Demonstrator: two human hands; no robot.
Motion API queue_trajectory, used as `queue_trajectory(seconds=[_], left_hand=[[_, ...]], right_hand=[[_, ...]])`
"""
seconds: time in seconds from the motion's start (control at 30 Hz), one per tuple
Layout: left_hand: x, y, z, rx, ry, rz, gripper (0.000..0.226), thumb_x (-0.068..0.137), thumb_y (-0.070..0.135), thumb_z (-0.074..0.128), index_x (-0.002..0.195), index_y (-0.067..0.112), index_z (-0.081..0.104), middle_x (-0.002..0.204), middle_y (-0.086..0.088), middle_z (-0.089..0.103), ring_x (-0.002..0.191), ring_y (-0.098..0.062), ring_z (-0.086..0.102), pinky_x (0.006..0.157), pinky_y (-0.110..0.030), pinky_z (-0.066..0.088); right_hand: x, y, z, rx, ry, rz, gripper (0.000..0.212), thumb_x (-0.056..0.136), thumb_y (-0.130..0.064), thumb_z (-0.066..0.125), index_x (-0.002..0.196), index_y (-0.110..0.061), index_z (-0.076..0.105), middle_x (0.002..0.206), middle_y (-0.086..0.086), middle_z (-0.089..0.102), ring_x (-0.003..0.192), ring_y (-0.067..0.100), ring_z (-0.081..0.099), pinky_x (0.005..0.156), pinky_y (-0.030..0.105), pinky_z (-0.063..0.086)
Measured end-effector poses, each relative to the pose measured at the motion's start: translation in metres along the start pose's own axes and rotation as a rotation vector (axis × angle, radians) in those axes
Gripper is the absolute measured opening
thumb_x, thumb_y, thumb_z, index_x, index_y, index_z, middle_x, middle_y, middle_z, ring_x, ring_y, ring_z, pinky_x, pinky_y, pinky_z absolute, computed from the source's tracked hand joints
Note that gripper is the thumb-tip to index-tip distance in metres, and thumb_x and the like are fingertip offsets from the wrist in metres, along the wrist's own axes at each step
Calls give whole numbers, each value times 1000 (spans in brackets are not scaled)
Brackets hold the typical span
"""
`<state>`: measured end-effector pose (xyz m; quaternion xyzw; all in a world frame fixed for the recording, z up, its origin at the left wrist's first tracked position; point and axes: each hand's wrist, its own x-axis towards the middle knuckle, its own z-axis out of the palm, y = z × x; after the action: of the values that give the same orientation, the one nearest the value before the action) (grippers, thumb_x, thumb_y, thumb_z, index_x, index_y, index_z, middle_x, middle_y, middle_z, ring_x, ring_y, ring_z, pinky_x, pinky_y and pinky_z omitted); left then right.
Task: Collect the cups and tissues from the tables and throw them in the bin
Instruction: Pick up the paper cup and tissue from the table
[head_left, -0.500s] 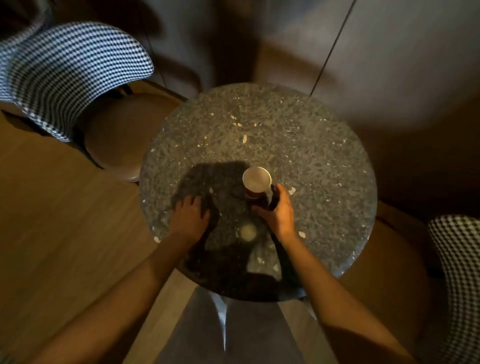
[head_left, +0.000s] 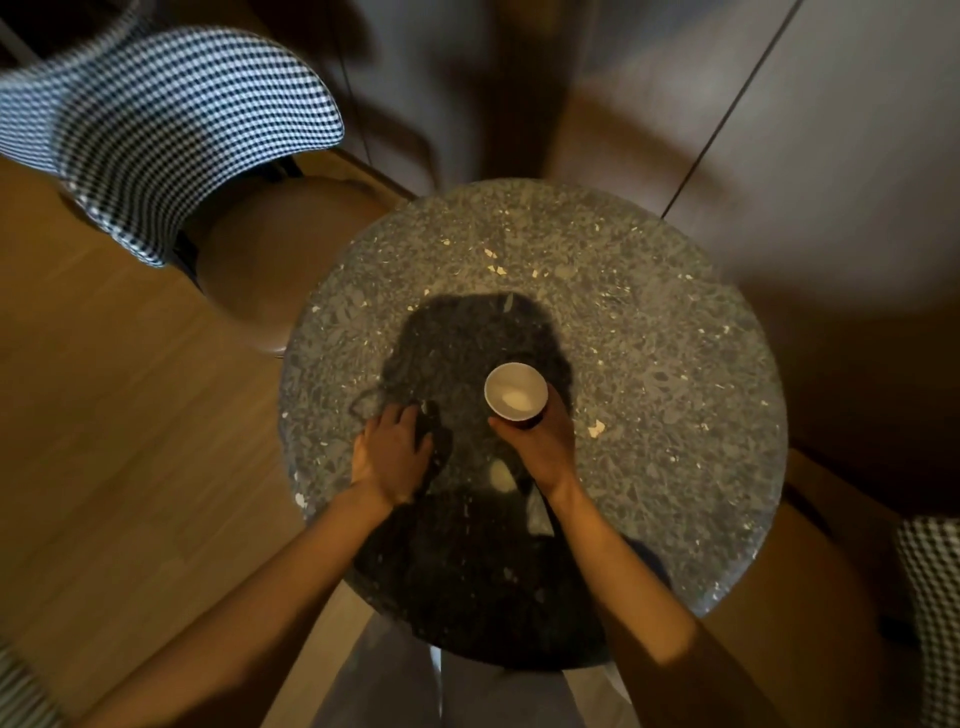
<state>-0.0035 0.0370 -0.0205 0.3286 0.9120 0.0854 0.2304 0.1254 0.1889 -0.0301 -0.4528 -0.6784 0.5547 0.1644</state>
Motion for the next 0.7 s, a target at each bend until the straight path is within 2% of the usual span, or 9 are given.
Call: queue_trajectory(seconds=[0.1, 0.2, 0.33, 0.43, 0.5, 0.6, 0.67, 0.7], left_hand=[[-1, 7, -10, -190, 12, -19, 43, 94, 28, 52, 132, 10, 50, 130, -14, 53, 116, -29, 53, 100, -39, 42], [-9, 18, -29, -597, 13, -159, 30, 96, 21, 50, 122, 10, 58, 124, -12, 59, 111, -26, 57, 97, -34, 43], [-32, 8, -56, -1051, -28, -331, 20, 97, 19, 48, 110, 14, 63, 111, -6, 65, 99, -21, 60, 88, -30, 46], [-52, -24, -73, -1477, -153, -437, 18, 97, 21, 46, 101, 17, 63, 97, -6, 66, 90, -19, 61, 76, -29, 48], [-63, -55, -82, -1643, -201, -461, 19, 97, 25, 45, 103, 17, 60, 98, -6, 64, 90, -18, 60, 75, -27, 46], [-85, -109, -95, -1783, -223, -461, 25, 99, 27, 41, 111, 13, 58, 90, -4, 70, 81, -15, 66, 75, -26, 48], [-102, -150, -104, -1863, -217, -464, 26, 99, 25, 40, 109, 10, 58, 84, -5, 72, 74, -15, 67, 72, -28, 51], [-110, -171, -109, -1914, -214, -477, 25, 98, 24, 40, 105, 9, 58, 83, -6, 70, 73, -17, 65, 67, -29, 53]], right_hand=[[-1, -11, 2, 29, -6, -19, 69, 61, -19, 88, 117, -34, 50, 107, -18, 58, 96, -6, 55, 77, -1, 39], [-9, -26, 6, 31, -34, -71, 71, 61, -16, 89, 111, -39, 44, 104, -24, 54, 91, -12, 53, 76, -2, 37], [-29, -49, 31, 2, -84, -150, 72, 60, -14, 90, 113, -32, 44, 104, -18, 53, 93, -6, 51, 74, -5, 34], [-49, -62, 67, -6, -123, -189, 73, 58, -13, 91, 114, -30, 47, 105, -15, 56, 98, 1, 54, 75, -4, 35], [-65, -73, 96, 13, -150, -226, 71, 56, -11, 91, 112, -28, 50, 103, -16, 58, 99, 3, 57, 76, -2, 37], [-94, -91, 147, 72, -215, -253, 66, 54, -17, 92, 106, -32, 54, 101, -17, 63, 93, -6, 61, 80, 8, 45], [-113, -101, 183, 133, -247, -207, 65, 51, -25, 91, 106, -34, 58, 105, -11, 68, 100, 3, 65, 85, 23, 53], [-122, -106, 201, 163, -265, -172, 65, 52, -20, 91, 107, -34, 59, 107, -8, 68, 103, 10, 65, 88, 29, 54]])
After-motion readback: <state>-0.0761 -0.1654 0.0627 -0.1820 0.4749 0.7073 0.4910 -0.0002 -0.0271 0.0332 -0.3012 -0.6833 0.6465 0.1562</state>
